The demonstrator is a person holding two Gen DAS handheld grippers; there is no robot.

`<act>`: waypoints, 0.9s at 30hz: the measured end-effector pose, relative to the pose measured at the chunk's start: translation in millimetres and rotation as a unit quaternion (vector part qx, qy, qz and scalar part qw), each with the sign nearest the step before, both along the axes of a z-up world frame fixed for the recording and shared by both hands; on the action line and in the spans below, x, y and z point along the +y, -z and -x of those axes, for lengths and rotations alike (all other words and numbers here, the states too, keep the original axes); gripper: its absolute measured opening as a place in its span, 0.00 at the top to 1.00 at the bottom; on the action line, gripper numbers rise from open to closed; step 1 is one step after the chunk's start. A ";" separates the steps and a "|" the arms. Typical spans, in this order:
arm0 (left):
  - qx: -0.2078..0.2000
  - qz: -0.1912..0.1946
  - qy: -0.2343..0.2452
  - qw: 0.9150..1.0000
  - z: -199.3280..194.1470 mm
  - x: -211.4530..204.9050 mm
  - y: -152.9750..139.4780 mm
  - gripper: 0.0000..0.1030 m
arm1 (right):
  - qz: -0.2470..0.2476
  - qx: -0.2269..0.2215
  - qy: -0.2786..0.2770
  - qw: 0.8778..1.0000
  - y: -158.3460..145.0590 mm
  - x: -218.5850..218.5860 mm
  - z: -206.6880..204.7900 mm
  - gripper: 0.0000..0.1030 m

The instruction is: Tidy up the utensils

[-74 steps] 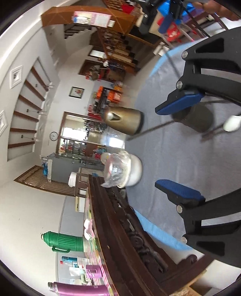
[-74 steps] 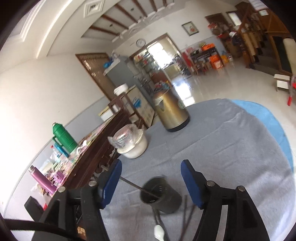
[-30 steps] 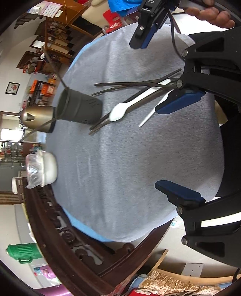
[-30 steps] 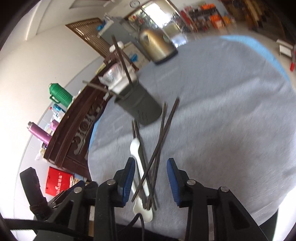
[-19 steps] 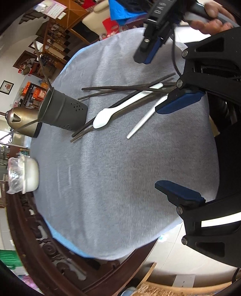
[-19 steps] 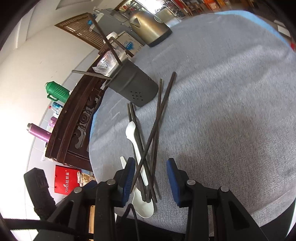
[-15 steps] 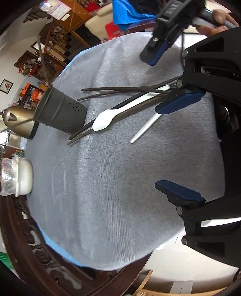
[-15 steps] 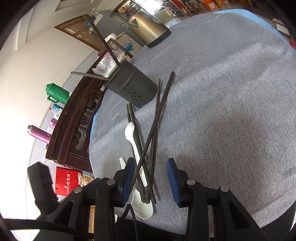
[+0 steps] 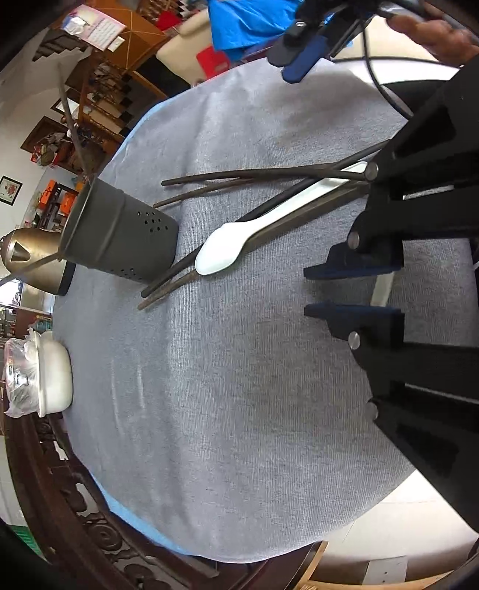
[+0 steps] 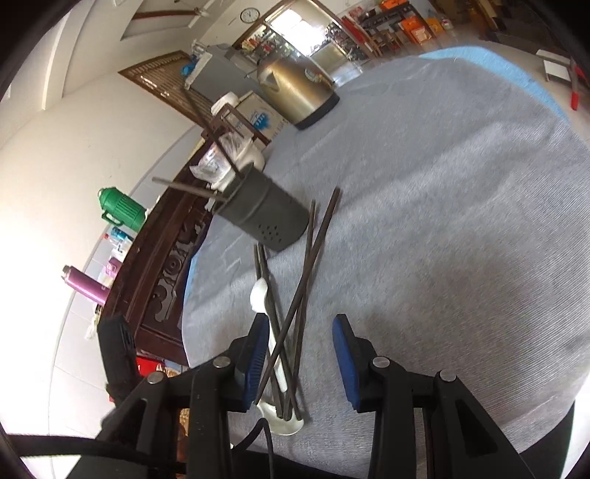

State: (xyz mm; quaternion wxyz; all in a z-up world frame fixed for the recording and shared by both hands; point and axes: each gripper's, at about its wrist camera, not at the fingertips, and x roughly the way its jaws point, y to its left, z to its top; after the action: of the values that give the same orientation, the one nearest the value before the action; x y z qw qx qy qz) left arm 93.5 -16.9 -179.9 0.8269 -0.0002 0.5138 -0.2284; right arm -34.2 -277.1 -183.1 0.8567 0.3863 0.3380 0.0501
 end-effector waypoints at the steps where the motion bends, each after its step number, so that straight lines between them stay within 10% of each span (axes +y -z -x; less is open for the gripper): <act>1: 0.003 0.020 0.010 1.000 1.0 4.5 -3.6 0.87 | -0.003 -0.001 0.003 1.000 -0.8 -2.8 1.3 0.61; 5: -0.053 0.003 0.064 0.997 20.2 12.9 -23.6 0.85 | -0.009 -0.008 0.022 1.000 -3.7 -17.8 10.9 0.61; 12: -0.109 -0.039 0.179 0.977 54.1 8.2 -30.3 0.47 | -0.032 0.005 0.032 0.999 7.0 -29.8 18.0 0.61; 27: -0.111 -0.112 0.291 0.943 44.2 -23.2 1.5 0.46 | -0.027 0.018 0.018 0.999 13.8 -18.6 13.3 0.61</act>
State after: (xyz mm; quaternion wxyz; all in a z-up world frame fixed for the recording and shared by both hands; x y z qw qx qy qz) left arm 49.3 -40.1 -181.4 0.7709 0.2679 0.4185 -0.3985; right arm -47.5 -295.7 -196.9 0.8408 0.4158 0.3448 0.0370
